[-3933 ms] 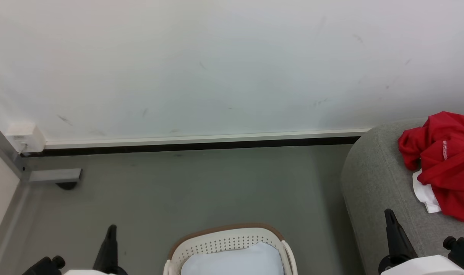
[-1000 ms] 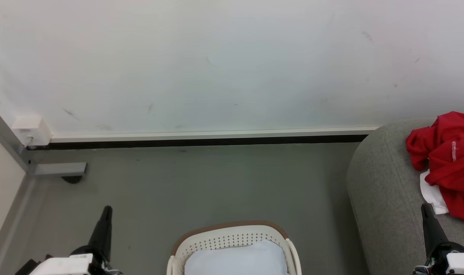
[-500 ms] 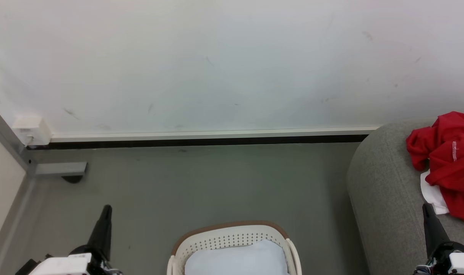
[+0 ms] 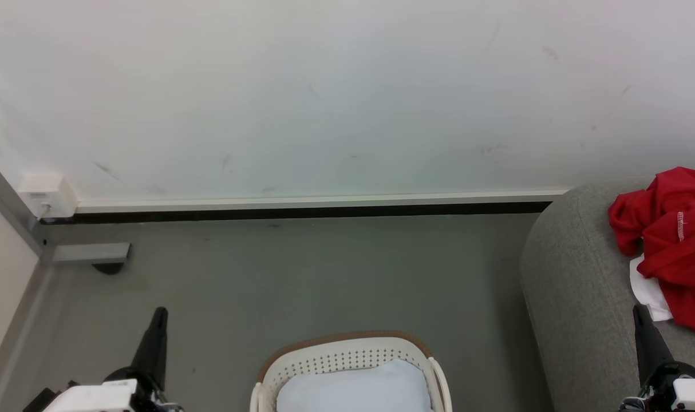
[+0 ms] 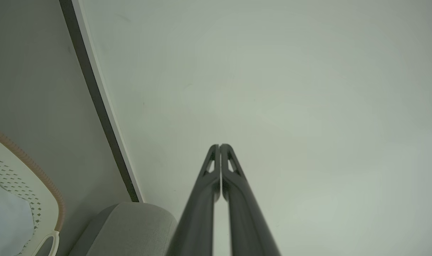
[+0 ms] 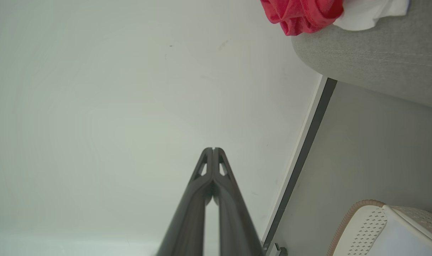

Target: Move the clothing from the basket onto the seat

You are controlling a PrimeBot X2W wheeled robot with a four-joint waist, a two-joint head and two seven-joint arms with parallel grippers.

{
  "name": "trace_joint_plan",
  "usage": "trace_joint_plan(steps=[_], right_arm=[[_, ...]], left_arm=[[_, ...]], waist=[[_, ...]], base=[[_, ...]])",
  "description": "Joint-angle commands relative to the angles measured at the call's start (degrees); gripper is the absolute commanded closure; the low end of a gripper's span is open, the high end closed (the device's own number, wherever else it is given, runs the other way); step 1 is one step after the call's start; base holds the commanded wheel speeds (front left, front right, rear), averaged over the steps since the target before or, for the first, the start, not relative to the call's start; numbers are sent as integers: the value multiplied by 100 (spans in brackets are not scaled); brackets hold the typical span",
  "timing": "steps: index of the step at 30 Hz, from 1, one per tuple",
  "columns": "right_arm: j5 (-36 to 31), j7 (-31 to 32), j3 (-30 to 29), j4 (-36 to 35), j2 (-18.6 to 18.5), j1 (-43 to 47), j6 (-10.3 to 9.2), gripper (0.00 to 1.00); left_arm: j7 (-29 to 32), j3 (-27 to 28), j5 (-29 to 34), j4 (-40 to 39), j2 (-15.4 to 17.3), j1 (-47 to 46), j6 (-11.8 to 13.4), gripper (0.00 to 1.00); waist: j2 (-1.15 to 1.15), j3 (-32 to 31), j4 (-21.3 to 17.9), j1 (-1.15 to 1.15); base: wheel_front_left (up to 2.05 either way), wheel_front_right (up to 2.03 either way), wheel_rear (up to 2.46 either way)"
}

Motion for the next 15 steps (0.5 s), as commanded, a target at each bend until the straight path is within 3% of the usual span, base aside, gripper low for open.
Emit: trace_joint_plan(steps=[1, 15], right_arm=[[-19, 31, -21, -24, 11, -62, -12, 100], [-30, 30, -33, -23, 18, -63, -12, 100]], left_arm=[[22, 13, -79, -21, 11, -49, -33, 100], [21, 12, -80, -21, 11, -49, -30, 100]], waist=[[0, 0, 0, 0], [0, 0, 0, 0]], base=[[0, 0, 0], [0, 0, 0]])
